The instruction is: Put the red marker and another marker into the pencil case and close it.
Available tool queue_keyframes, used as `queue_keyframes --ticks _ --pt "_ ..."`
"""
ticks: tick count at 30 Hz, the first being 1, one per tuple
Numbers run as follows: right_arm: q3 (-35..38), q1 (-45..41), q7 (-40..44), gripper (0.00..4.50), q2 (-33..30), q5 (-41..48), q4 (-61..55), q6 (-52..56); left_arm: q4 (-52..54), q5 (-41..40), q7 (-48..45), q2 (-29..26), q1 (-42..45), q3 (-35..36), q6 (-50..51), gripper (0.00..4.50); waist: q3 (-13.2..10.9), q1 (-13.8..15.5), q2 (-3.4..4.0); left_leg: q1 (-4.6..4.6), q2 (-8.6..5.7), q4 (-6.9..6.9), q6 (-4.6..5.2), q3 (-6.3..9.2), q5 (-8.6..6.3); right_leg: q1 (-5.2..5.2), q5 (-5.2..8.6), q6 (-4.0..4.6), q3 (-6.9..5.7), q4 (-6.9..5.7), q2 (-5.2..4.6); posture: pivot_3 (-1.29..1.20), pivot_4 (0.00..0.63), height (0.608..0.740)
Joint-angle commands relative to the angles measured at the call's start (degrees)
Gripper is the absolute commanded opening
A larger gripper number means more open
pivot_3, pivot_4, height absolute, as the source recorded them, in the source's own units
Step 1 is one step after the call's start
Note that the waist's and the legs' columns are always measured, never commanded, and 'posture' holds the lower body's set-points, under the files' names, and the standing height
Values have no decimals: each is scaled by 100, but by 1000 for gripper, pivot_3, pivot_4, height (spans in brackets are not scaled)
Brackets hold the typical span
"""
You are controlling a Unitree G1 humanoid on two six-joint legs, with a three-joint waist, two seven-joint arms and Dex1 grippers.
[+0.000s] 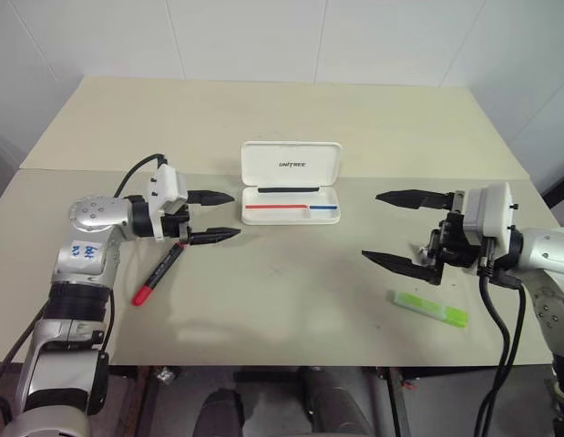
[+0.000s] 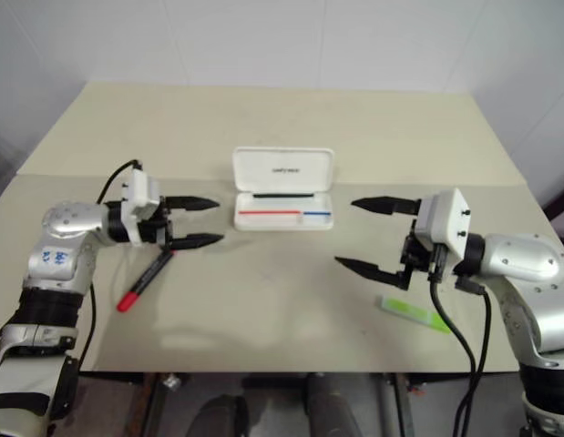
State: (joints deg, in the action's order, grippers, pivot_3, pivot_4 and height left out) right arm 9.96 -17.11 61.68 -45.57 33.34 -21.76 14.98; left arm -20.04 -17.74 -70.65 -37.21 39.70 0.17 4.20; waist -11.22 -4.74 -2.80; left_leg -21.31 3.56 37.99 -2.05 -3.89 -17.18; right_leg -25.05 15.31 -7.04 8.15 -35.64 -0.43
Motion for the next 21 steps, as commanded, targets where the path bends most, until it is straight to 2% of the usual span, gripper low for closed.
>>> queue_keyframes --ticks 1,9,13,21 --pt "-56 -179 -10 4500 85 16 36 -89 -323 320 -25 62 430 -239 -202 2900 0 3 0 0 0 0 1 1 -1 1 0 0 -1 0 0 0 150 740" --pt "-381 -520 -64 4500 410 -174 200 -253 -1487 1145 185 514 1364 -836 -516 2900 0 15 0 -13 -1 0 6 1 -4 -10 0 -3 -1 2 1 0 150 740" --pt "-457 -579 -140 4500 535 -232 197 -284 -1850 1370 125 723 1553 -996 -806 2900 0 2 0 -15 0 -2 6 0 -4 -14 0 -3 -1 1 3 0 150 740" --pt "-420 -531 -233 4500 574 -236 85 -248 -2789 1936 610 955 1845 -1167 -1141 2900 0 16 0 -19 -1 3 6 1 -4 -22 0 -3 0 -9 3 0 150 740"
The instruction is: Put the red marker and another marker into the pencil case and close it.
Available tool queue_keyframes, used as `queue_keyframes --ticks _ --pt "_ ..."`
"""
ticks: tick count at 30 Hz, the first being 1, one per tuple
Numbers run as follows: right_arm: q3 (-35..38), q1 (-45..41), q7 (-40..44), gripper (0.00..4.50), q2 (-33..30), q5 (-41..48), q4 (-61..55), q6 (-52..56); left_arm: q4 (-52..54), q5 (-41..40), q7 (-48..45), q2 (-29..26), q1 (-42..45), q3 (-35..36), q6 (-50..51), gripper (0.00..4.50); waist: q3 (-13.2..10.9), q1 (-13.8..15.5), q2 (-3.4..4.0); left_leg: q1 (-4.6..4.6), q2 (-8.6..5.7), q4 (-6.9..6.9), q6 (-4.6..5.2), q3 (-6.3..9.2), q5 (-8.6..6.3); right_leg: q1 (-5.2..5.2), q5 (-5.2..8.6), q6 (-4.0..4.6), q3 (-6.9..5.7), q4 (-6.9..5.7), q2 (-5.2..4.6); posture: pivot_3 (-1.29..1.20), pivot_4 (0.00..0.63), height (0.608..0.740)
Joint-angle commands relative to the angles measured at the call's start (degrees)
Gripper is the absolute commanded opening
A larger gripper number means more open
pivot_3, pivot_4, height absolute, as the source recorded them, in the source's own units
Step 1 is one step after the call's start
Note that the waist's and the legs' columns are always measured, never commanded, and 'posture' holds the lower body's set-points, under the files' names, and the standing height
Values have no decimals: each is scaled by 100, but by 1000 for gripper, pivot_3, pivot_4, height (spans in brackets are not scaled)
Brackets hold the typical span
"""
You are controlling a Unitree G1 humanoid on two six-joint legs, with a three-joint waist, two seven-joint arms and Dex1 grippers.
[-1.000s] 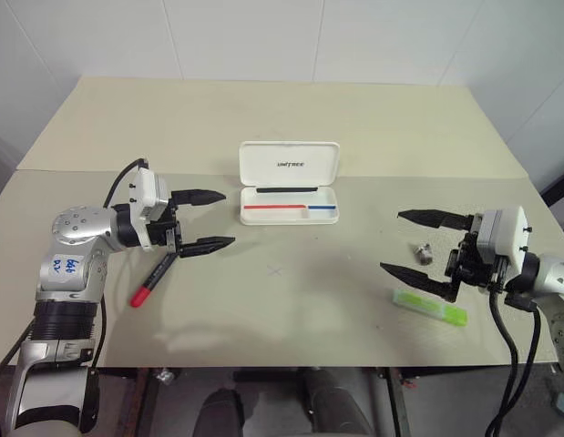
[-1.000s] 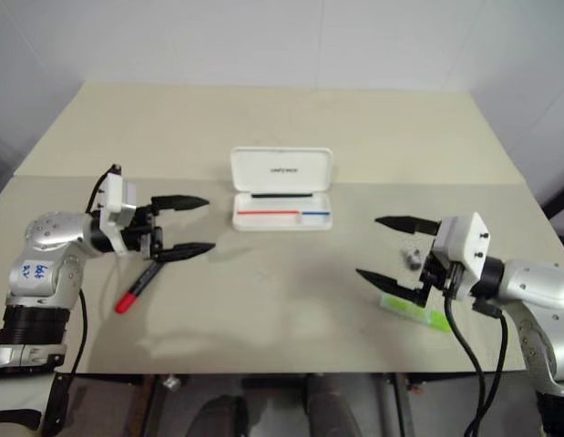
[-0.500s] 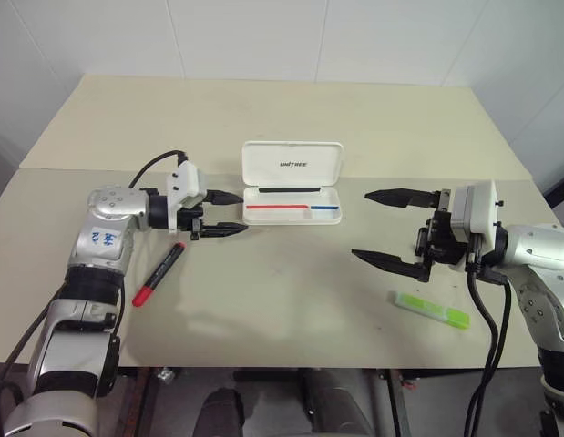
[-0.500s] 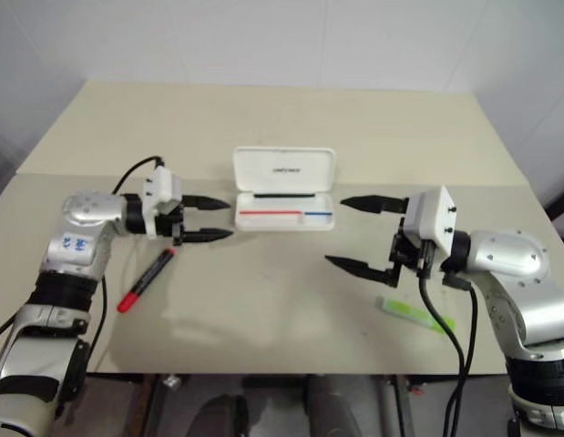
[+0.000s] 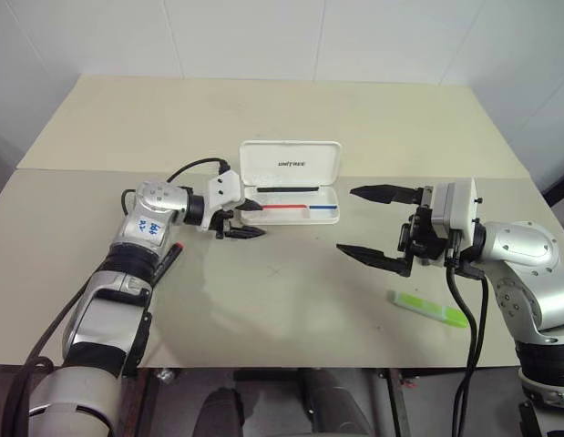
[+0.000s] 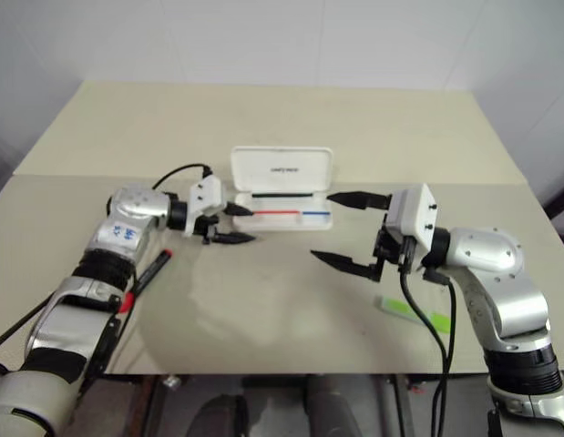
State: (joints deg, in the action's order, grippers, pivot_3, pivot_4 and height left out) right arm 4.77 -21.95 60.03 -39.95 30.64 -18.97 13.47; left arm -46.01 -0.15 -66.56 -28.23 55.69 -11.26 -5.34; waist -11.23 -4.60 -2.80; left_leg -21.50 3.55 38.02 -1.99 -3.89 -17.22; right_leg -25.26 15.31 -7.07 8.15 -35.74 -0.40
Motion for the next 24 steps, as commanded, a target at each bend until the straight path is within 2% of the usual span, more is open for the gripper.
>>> queue_keyframes --ticks 1,16,24 --pt "103 -47 -75 4500 8 40 -206 -89 -298 232 234 87 288 -43 -259 2900 0 6 0 -1 -1 1 0 0 0 0 0 0 1 0 -1 0 150 740" --pt "75 -232 -132 4500 8 160 -249 33 -1611 894 545 501 858 -248 -521 2900 0 6 0 -5 -1 -1 0 0 0 -3 -1 -1 1 2 1 0 150 740" --pt "90 -373 -94 4500 -33 216 -214 110 -1880 986 568 644 990 -245 -573 386 0 36 0 -5 -2 2 0 1 0 -3 -1 -2 1 -2 0 0 150 740"
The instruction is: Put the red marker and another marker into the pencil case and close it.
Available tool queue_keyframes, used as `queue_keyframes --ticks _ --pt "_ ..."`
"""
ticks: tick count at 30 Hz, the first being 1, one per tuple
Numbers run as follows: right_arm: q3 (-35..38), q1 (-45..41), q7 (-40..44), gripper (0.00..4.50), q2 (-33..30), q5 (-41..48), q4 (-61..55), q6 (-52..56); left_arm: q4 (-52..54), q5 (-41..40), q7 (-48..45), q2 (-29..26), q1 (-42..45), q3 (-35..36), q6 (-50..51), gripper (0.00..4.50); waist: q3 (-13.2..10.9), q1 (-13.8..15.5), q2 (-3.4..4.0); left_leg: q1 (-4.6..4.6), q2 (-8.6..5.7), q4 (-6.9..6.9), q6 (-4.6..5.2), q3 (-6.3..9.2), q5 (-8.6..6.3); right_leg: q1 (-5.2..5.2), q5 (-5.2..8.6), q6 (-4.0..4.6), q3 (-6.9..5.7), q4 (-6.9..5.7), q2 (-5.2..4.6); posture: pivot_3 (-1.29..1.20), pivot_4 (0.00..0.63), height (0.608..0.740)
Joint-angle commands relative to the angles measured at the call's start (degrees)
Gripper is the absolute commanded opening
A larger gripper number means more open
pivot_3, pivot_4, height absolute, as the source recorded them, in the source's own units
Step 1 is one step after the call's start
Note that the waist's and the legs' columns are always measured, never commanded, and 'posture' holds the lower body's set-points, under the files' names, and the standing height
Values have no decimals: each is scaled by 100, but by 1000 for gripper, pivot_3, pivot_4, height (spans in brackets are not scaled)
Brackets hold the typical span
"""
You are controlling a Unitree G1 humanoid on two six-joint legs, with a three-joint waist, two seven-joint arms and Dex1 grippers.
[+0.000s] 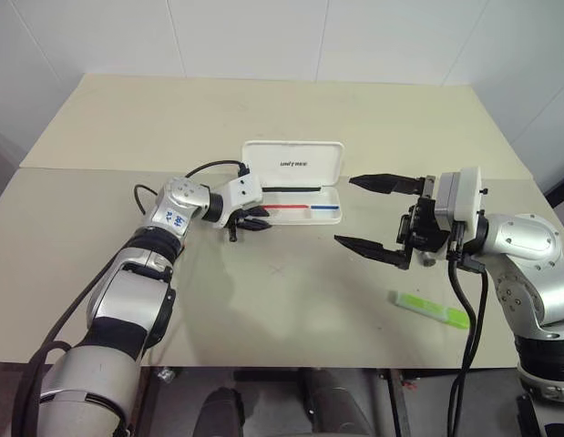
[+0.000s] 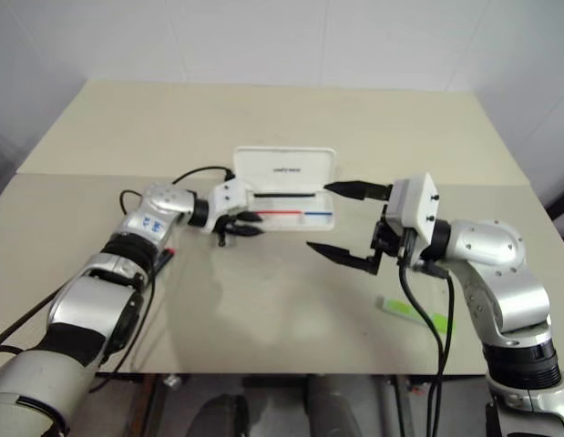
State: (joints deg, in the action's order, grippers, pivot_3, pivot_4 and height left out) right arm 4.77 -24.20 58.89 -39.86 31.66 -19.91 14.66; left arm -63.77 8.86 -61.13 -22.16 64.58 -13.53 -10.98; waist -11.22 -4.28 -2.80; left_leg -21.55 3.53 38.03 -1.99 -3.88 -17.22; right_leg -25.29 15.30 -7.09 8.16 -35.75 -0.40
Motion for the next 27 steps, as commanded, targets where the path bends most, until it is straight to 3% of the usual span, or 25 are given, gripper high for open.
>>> queue_keyframes --ticks 1,6,11,18,27 --pt "96 -168 24 4500 -41 114 -106 0 -91 108 24 32 99 -31 -62 134 0 5 0 0 0 3 0 0 0 0 0 0 0 -2 0 0 150 740" --pt "118 -218 64 4500 -42 96 -6 -5 96 74 -78 -5 112 24 -235 17 0 -2 0 2 0 4 0 0 0 0 -1 -1 1 -9 1 0 150 740" --pt "125 -169 72 4500 -21 49 111 -62 942 -118 -434 -186 -118 88 -312 17 0 -6 0 -4 0 -1 0 -1 0 -4 0 -1 1 -1 0 0 150 740" --pt "336 291 109 4500 -161 32 106 -122 3598 -428 -806 -694 -1399 120 349 17 0 -20 1 -6 7 -8 0 -1 0 -8 3 0 0 -8 0 0 150 740" --pt "594 1247 -41 4500 -312 163 -541 -20 6485 -761 -696 -1081 -3288 55 2024 17 0 -21 1 2 5 7 0 -1 0 -5 3 1 2 -22 -2 0 150 740"
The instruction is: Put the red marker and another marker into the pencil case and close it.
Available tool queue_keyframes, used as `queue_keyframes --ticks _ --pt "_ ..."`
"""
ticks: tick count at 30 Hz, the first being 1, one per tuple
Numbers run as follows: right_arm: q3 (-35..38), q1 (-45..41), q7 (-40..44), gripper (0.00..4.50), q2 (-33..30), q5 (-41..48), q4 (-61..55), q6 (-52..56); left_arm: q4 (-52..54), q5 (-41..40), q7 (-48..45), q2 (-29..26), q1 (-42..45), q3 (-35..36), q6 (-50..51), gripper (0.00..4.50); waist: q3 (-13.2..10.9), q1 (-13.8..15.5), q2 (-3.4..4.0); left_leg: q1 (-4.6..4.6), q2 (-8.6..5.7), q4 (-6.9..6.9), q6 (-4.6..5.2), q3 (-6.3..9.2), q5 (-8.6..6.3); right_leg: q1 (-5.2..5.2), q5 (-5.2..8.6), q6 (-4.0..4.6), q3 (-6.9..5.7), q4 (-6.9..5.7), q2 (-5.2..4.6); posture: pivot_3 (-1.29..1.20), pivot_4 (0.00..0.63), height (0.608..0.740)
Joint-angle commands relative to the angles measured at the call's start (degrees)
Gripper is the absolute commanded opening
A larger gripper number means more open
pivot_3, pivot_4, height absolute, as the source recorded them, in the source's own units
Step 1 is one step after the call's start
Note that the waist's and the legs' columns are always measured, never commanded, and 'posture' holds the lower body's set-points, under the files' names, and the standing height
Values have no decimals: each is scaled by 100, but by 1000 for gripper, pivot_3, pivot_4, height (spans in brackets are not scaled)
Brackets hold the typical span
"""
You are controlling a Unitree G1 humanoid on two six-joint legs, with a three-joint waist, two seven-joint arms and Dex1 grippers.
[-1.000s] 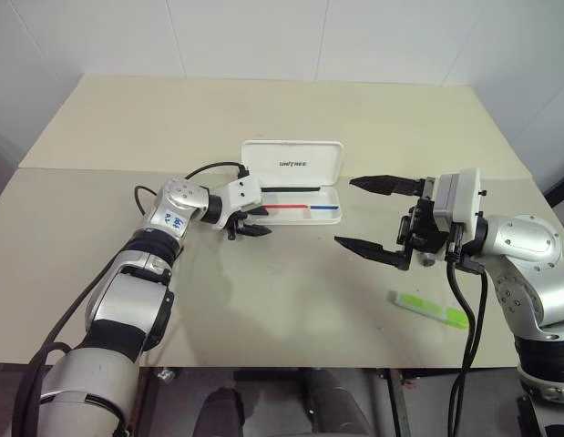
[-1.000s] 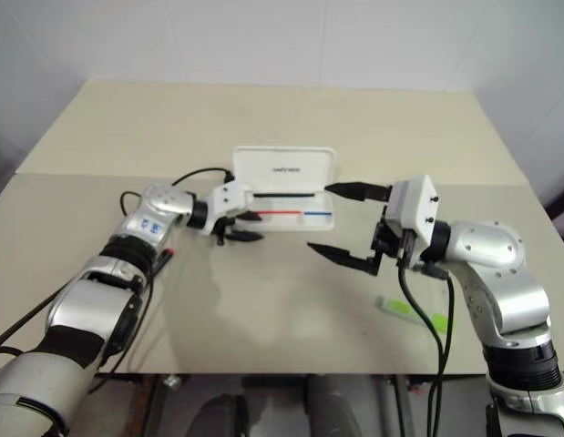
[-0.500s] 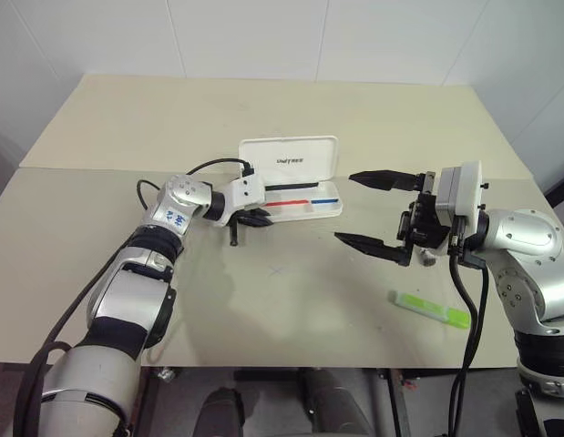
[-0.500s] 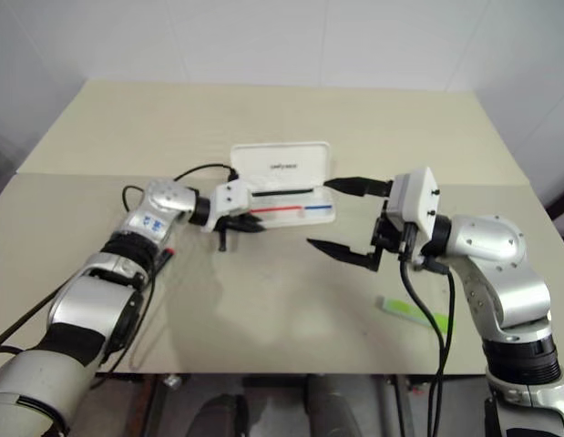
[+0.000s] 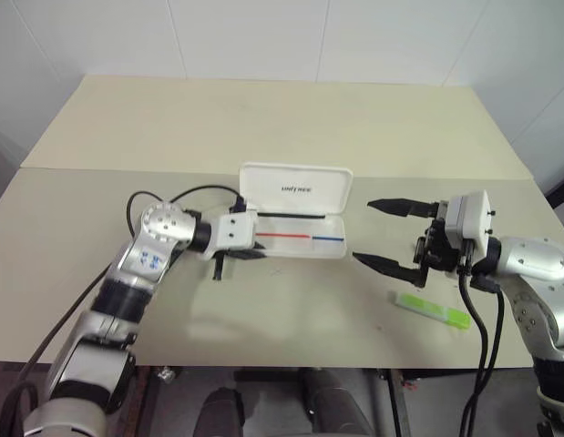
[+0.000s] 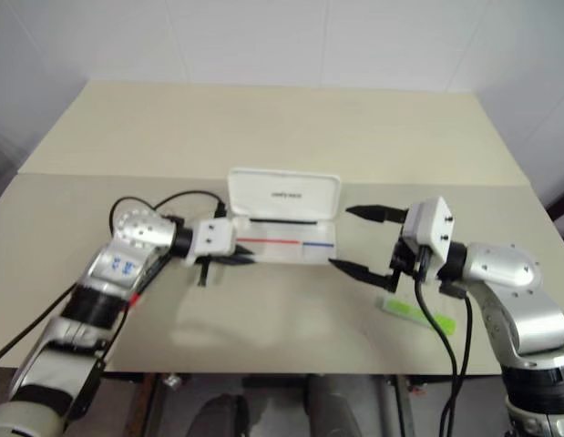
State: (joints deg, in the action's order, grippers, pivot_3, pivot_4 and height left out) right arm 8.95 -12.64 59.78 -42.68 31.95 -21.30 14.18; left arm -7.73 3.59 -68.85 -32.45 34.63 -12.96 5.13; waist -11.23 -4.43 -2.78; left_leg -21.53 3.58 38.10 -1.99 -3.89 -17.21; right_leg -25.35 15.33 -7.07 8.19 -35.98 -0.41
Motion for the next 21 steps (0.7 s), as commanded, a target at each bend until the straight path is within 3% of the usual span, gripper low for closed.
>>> queue_keyframes --ticks 1,5,13,20,21 --pt "171 132 -179 4500 -4 154 -467 53 1111 -228 93 -76 -431 -27 544 17 0 -11 0 -1 0 1 0 0 0 0 0 0 0 -1 0 0 150 740" --pt "133 215 -273 4500 46 201 -604 110 1629 -197 197 -167 -723 -63 913 17 0 -19 0 7 -2 4 0 1 1 5 -1 1 2 -1 0 0 150 740" --pt "33 82 -275 4500 88 225 -532 88 1664 -104 396 -327 -894 -214 970 17 0 -43 0 27 -2 3 0 0 2 22 2 7 4 4 1 0 150 740" --pt "-62 -70 -223 4500 138 191 -380 40 1946 -553 336 -91 -774 -202 1362 2194 0 -39 0 25 -2 2 0 0 2 22 3 7 3 7 1 0 150 740" --pt "-79 -92 -212 4500 142 188 -354 29 1998 -594 329 -104 -771 -200 1407 2194 0 -38 0 25 -2 1 0 0 2 22 2 7 3 7 1 0 150 740"
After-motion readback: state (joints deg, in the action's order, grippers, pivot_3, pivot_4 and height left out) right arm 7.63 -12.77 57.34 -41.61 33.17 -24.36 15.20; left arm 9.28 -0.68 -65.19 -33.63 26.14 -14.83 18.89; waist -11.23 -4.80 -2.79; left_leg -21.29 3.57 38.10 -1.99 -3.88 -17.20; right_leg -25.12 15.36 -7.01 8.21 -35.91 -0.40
